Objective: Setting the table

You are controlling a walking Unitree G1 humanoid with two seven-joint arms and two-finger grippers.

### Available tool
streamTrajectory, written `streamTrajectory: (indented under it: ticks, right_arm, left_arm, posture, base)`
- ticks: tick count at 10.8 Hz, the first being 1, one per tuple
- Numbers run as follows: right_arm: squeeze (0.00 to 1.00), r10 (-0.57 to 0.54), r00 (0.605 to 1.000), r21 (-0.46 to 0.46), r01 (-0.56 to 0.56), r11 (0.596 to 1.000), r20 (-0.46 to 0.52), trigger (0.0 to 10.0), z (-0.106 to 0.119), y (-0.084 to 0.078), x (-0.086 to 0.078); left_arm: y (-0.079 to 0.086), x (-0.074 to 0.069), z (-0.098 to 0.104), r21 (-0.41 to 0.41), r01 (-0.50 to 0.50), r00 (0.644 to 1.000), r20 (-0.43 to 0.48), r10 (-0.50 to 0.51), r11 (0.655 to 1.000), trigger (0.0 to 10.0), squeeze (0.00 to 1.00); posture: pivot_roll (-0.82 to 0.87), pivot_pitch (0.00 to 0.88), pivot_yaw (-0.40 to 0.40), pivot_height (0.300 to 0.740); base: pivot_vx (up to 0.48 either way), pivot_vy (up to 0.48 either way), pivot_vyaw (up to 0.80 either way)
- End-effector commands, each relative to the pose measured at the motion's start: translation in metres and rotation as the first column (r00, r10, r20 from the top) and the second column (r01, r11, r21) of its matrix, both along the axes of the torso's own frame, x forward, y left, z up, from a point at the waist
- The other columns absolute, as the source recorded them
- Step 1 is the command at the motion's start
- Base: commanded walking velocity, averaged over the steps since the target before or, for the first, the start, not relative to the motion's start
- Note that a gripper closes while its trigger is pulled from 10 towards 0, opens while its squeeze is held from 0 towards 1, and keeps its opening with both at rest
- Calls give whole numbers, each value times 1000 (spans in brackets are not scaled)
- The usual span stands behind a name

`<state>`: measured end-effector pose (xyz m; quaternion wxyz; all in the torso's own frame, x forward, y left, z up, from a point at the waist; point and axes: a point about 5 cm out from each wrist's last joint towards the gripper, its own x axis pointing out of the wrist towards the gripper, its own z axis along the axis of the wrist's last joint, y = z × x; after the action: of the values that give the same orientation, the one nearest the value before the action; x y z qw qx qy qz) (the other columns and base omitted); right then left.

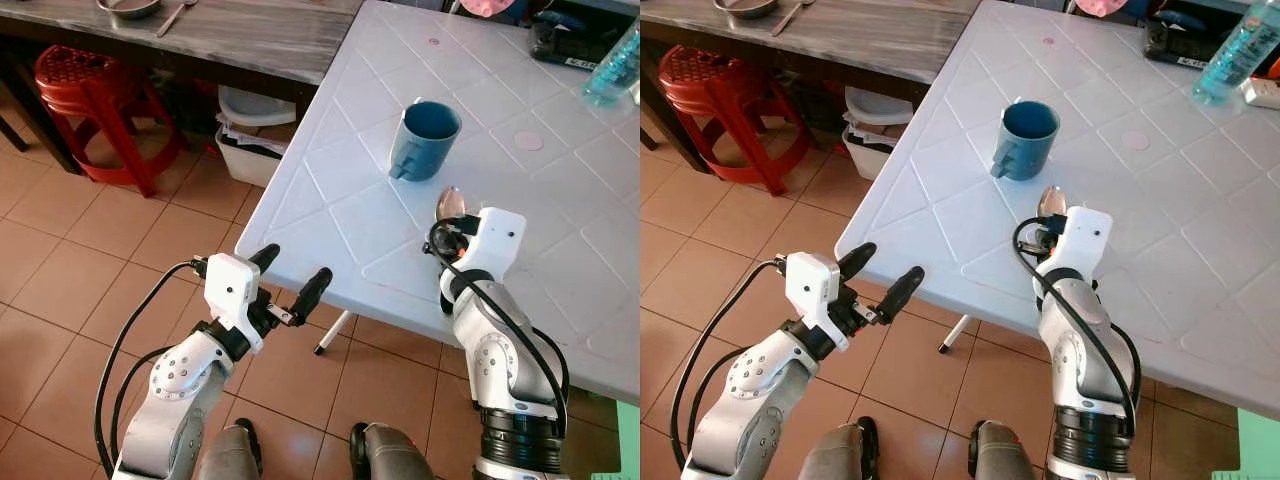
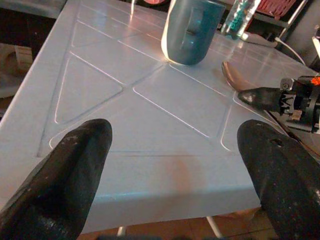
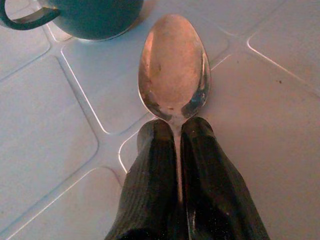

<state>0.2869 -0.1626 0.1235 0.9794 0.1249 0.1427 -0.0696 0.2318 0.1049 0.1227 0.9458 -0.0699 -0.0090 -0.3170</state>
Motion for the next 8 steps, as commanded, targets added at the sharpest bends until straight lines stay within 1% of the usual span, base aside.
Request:
streamTrajectory:
  ticks: [1,2,3,4,5,6,7,8]
  right_arm:
    - [0,-24,944,42,40,998,-329,0,-62,-4,-27]
    - [0,-37,941,57,60,997,-336,0,-62,-4,-28]
    - [0,-27,940,114,70,991,-340,0,-61,0,-29]
    - [0,-6,948,170,64,983,-317,0,-55,6,-28]
    - [0,72,970,135,-41,990,-234,0,-41,16,-23]
    - [0,117,977,113,-98,989,-177,0,-32,23,-19]
    - [0,149,976,90,-136,987,-158,0,-27,27,-18]
    - [0,179,971,123,-161,979,-155,0,-25,32,-17]
  left_arm:
    - [-1,-3,2,3,10,1000,8,-10,1000,10000,0]
    - [-1,-3,3,6,-1,1000,11,0,1000,10000,0]
    - [3,-1,1,24,-50,999,4,50,998,10000,0]
    - [6,1,-1,42,-103,995,2,103,994,10000,0]
    - [12,3,-3,52,-165,986,1,165,985,10000,0]
    - [15,4,-3,36,-203,979,-5,203,979,10000,0]
    - [18,6,-4,30,-236,972,-11,236,971,10000,0]
    - [19,10,-3,34,-258,966,-9,259,966,10000,0]
  posture:
    - [-32,230,4,740]
    - [-32,233,3,740]
    - [-33,238,2,740]
    - [-33,242,2,740]
    - [-34,244,1,740]
    - [-34,245,-2,740]
    - [-35,244,-5,740]
    - [-35,242,-12,740]
  base:
    - [0,0,0]
    - [0,0,0]
    - [0,0,0]
    - [0,0,0]
    - [0,0,0]
    - [0,292,0]
    - [0,480,0]
    - [0,480,0]
